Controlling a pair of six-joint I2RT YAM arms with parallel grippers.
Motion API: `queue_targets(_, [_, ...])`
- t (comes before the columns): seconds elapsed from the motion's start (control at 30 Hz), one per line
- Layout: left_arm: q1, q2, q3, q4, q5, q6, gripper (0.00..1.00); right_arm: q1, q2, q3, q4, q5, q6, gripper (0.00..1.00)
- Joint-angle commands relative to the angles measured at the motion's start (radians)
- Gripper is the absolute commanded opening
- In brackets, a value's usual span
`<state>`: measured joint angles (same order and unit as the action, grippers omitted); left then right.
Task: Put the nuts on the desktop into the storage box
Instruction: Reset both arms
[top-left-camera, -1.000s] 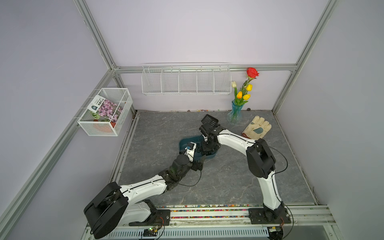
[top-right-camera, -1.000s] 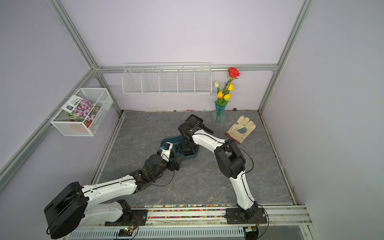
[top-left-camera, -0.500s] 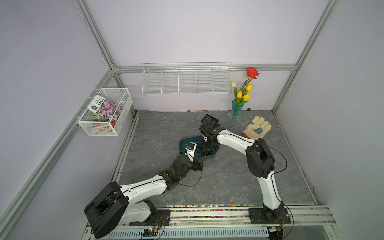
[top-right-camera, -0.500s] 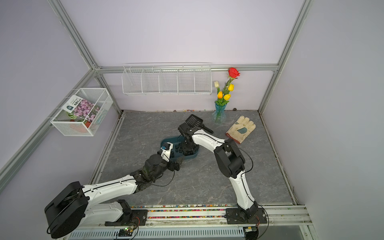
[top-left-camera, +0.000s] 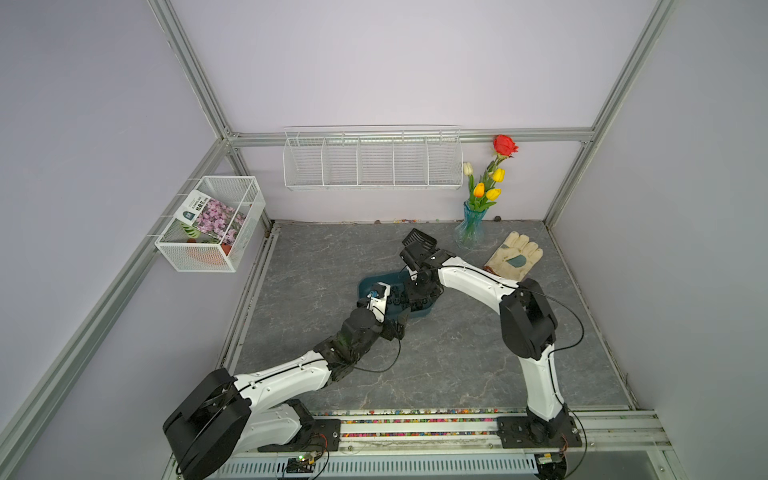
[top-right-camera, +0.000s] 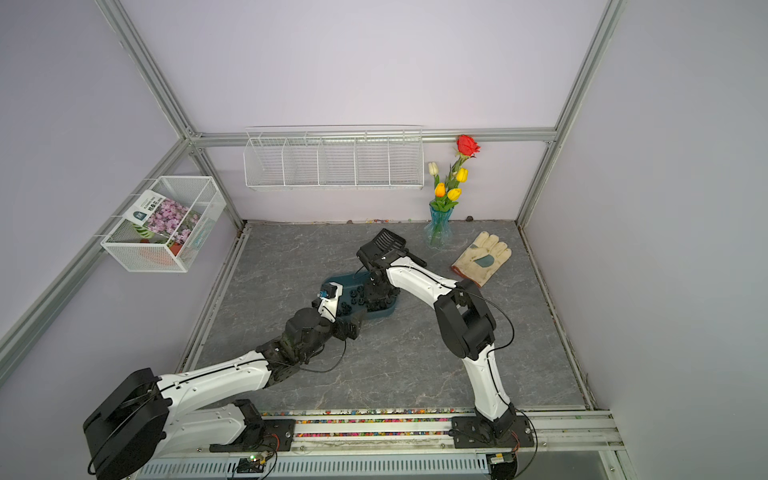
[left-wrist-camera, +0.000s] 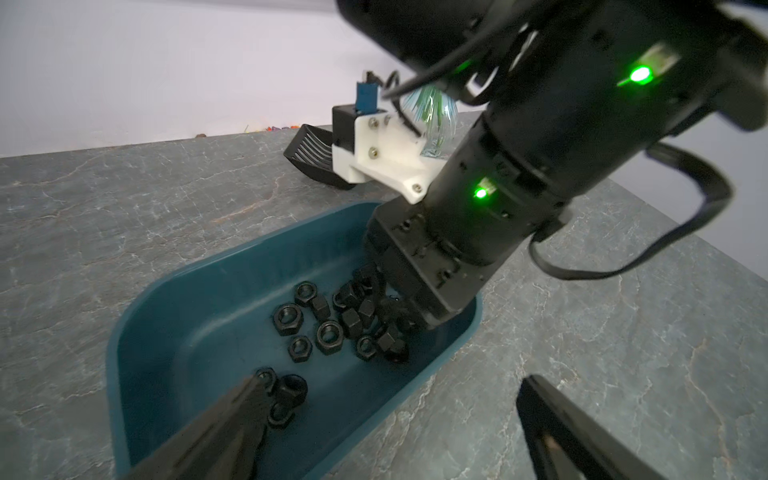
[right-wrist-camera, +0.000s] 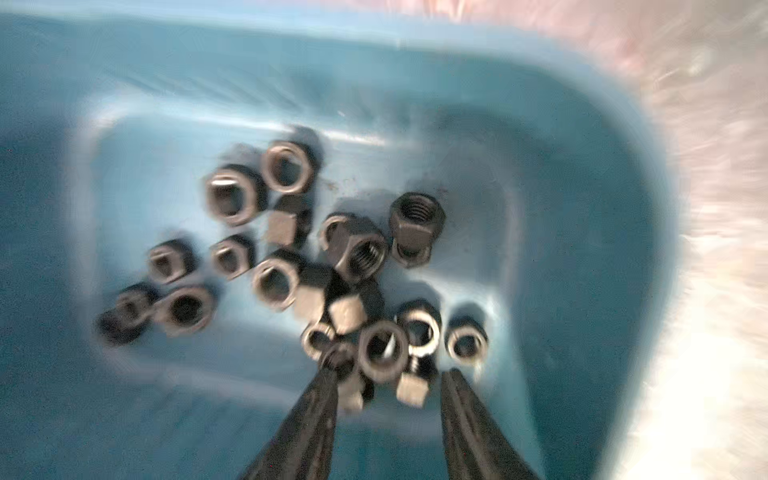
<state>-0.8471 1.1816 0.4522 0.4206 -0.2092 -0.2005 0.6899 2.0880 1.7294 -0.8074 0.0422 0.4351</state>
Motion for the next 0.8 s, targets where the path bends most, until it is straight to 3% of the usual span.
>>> queue_targets(0.0, [0.030,-0.029,0.009,-0.022,-0.010,0.012,0.99,0.008,-0.122,0.027,-0.035,0.037,-0.033,0.47])
queue_targets(0.17, [0.122,-0.063,0.075,-0.084,-0.035,0.037,0.99,0.007,-0.273,-0.011,-0.050,0.132,-0.065,0.50])
queue_targets(0.27, [0.232,-0.080,0.115,-0.130,-0.029,0.000,1.00,-0.028,-0.394,-0.095,-0.023,0.217,-0.070,0.54])
queue_targets(0.33, [0.313,-0.092,0.125,-0.148,0.002,-0.034,1.00,-0.082,-0.478,-0.180,0.027,0.202,-0.067,0.57])
queue_targets(0.47, [0.453,-0.111,0.113,-0.148,-0.009,-0.050,1.00,-0.216,-0.689,-0.472,0.247,0.202,-0.091,0.63])
queue_targets(0.63, [0.605,-0.116,0.079,-0.099,-0.097,-0.036,1.00,-0.316,-0.920,-0.859,0.642,0.367,-0.271,0.67])
queue_targets(0.77, [0.707,-0.096,-0.033,0.126,-0.099,0.007,1.00,-0.400,-0.976,-1.109,0.948,0.420,-0.430,0.71])
